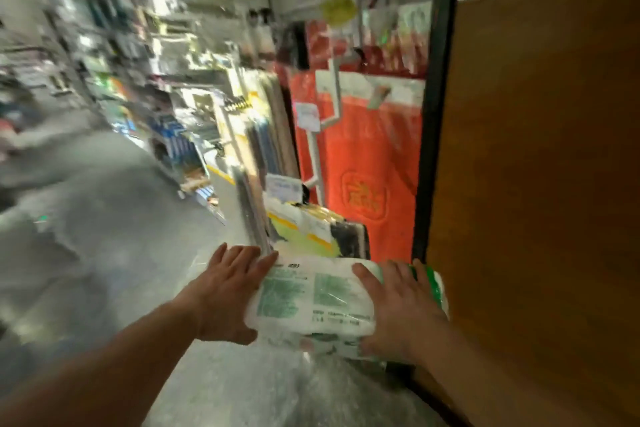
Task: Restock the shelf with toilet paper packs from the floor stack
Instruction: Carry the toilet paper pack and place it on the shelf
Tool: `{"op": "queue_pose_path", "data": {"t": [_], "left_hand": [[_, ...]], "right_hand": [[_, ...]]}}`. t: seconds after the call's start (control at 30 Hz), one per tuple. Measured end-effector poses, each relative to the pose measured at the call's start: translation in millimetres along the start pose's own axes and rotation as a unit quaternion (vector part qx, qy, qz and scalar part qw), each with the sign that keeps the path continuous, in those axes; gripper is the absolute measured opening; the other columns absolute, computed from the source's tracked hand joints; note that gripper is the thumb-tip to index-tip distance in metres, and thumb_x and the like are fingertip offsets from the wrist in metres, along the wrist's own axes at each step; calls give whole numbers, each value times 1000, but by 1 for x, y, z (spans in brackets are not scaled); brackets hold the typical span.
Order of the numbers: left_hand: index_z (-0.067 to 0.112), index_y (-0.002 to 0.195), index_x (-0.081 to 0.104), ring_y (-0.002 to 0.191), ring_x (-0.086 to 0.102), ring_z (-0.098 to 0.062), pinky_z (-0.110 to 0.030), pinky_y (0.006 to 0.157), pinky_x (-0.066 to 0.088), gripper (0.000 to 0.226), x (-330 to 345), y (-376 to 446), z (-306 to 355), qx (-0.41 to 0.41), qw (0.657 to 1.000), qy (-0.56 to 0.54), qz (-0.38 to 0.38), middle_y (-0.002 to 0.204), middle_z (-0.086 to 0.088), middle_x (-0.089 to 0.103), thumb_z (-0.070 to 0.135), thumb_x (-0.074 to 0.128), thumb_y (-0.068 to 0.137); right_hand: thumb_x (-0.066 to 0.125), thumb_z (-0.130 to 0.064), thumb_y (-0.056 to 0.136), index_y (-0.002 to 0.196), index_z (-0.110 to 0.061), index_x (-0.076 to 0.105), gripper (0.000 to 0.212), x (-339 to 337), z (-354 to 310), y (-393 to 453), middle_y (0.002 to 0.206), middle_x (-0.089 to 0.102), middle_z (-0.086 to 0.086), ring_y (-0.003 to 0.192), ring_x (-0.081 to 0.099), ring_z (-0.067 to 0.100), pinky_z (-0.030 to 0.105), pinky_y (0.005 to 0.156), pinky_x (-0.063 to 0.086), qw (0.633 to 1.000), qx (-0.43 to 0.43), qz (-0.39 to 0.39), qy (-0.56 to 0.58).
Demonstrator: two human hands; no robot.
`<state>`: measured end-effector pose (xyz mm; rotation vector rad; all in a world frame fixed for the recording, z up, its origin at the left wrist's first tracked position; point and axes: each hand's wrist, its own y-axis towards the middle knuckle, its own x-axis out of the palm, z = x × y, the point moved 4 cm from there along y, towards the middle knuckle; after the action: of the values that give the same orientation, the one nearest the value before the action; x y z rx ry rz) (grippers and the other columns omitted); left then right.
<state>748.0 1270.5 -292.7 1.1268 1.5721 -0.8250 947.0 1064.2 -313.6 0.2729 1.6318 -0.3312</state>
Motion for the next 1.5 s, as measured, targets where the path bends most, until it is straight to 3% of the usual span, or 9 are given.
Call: {"op": "queue_pose_path", "data": {"t": [0.07,0.23,0.47,0.6,0.8,1.03,1.2,1.4,1.5], "left_hand": [[19,154,23,124,48,-38,-59,110,36,134,-64,-40,-48,-49,999,13,16,136,-15,49,79,66,42],[24,162,-1,145,18,-31,-47,123,7,135,-197,-141,-144,-178,983,33,16,158,-10,21,81,64,58],[26,161,-3,146,18,-31,-48,124,9,137,-300,-276,-274,-274,959,66,39,158,-9,21,89,52,52],[26,162,-4,148,16,-32,-49,124,11,141,-339,-345,-342,-323,942,81,34,160,-9,20,90,43,46],[35,161,0,150,17,-29,-53,124,19,139,-368,-429,-432,-392,917,72,27,162,-4,20,87,59,46],[39,159,9,140,27,-23,-51,121,25,131,-352,-512,-527,-473,877,79,27,150,4,28,80,70,51],[37,159,14,133,30,-19,-43,119,26,127,-340,-577,-596,-551,828,100,20,145,5,31,68,83,58],[35,160,12,143,23,-22,-40,121,15,129,-331,-669,-671,-633,761,141,-13,152,3,27,69,84,58],[36,159,10,142,23,-22,-42,122,14,129,-319,-724,-702,-659,737,149,-31,151,3,27,69,82,58]], "right_hand": [[58,-74,73,156,-37,-9,114,-71,-46,16,158,9,12,146,5,36,57,120,0,999,-42,31,-14],[58,-81,71,158,-37,-8,118,-209,-158,44,163,7,12,150,6,34,56,121,3,982,-147,109,-52],[52,-87,73,158,-37,-9,116,-350,-329,77,161,13,13,150,5,35,59,121,-4,951,-256,151,-86],[61,-79,73,157,-41,-7,115,-397,-424,98,165,7,11,152,1,34,56,122,-4,938,-294,168,-74],[65,-74,72,156,-45,-4,112,-436,-549,139,163,11,7,151,4,32,57,121,-5,914,-365,173,-37],[68,-68,71,156,-46,1,111,-442,-697,209,160,19,6,149,10,29,53,122,4,875,-455,165,-16],[68,-68,72,156,-46,2,109,-446,-832,263,160,18,5,149,10,29,53,122,3,825,-539,171,-8],[69,-69,73,157,-45,2,110,-449,-1002,298,163,16,7,151,8,27,49,122,0,761,-625,173,11],[70,-69,71,156,-45,5,110,-439,-1087,302,155,25,6,145,18,26,48,121,7,729,-663,170,29]]}}
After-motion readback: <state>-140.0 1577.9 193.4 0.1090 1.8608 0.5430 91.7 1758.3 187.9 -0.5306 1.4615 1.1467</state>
